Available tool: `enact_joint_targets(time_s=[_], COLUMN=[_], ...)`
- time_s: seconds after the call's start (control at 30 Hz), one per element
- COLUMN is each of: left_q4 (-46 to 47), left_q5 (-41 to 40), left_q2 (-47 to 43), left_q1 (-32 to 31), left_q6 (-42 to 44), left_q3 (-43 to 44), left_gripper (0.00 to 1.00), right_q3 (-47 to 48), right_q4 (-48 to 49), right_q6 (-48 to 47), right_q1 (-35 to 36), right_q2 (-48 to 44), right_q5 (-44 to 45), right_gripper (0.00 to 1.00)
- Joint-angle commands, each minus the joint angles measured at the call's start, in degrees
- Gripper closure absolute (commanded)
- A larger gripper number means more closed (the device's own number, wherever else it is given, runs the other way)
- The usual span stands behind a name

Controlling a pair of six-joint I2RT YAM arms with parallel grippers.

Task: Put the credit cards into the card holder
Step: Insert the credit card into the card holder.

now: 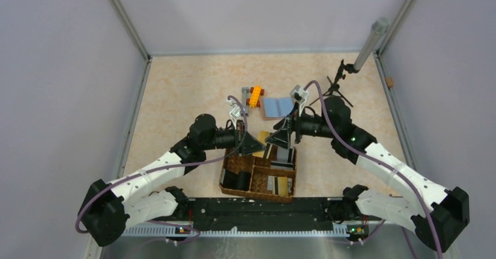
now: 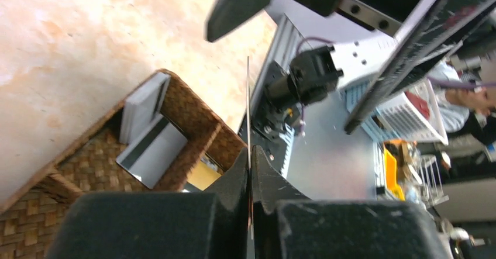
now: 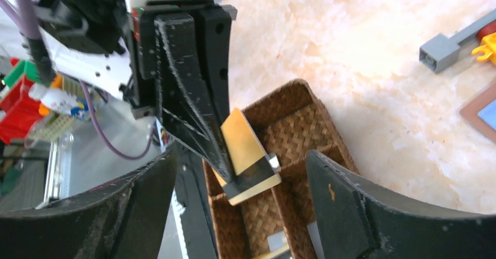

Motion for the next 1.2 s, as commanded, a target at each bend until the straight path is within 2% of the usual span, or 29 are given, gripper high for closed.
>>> enact_joint_targets(time_s=[0.0,0.13,0.3,0.57,0.8,0.93,0.97,1.07,1.17], left_q4=[19.3,26.2,27.0,28.0,27.7,24.8,24.3,20.5,11.3], left_q5=[-10.4,-11.6,-11.0,-10.3,-11.0,-12.2,-12.6,-15.5,-19.5], left_q2=[-1.9,-1.8,-2.4,-2.8,-3.2,-2.6,-2.3,-0.9,1.2], left_q1=[-0.2,-0.2,-0.2,-0.2,-0.2,-0.2,-0.2,-0.1,0.8], left_q6=[-8.6,-11.2,-11.6,-12.1,-12.3,-11.9,-11.8,-11.0,-8.8], left_q3=[-3.8,-6.1,-6.5,-6.8,-7.1,-5.9,-5.6,-3.6,0.3], left_gripper=[1.0,1.0,1.0,1.0,1.0,1.0,0.98,0.7,0.27], right_q3=[-4.4,-8.2,-11.0,-15.7,-15.0,-13.9,-13.1,-9.0,-6.2], right_q4=[14.2,19.4,23.9,41.1,44.6,43.0,41.3,31.4,24.9], right_q6=[8.1,13.0,16.7,25.3,26.6,24.5,23.2,18.1,13.1], right_q1=[-0.4,-0.4,-0.4,-0.4,-0.4,-0.5,-0.5,-1.2,-4.0], right_q2=[-3.1,-3.9,-4.3,-3.2,-1.0,-0.6,-0.7,-0.5,-0.2], right_q5=[3.7,6.7,9.7,6.6,4.1,4.8,5.5,9.8,14.9], right_gripper=[0.23,0.24,0.23,0.52,0.72,0.95,1.0,1.0,1.0])
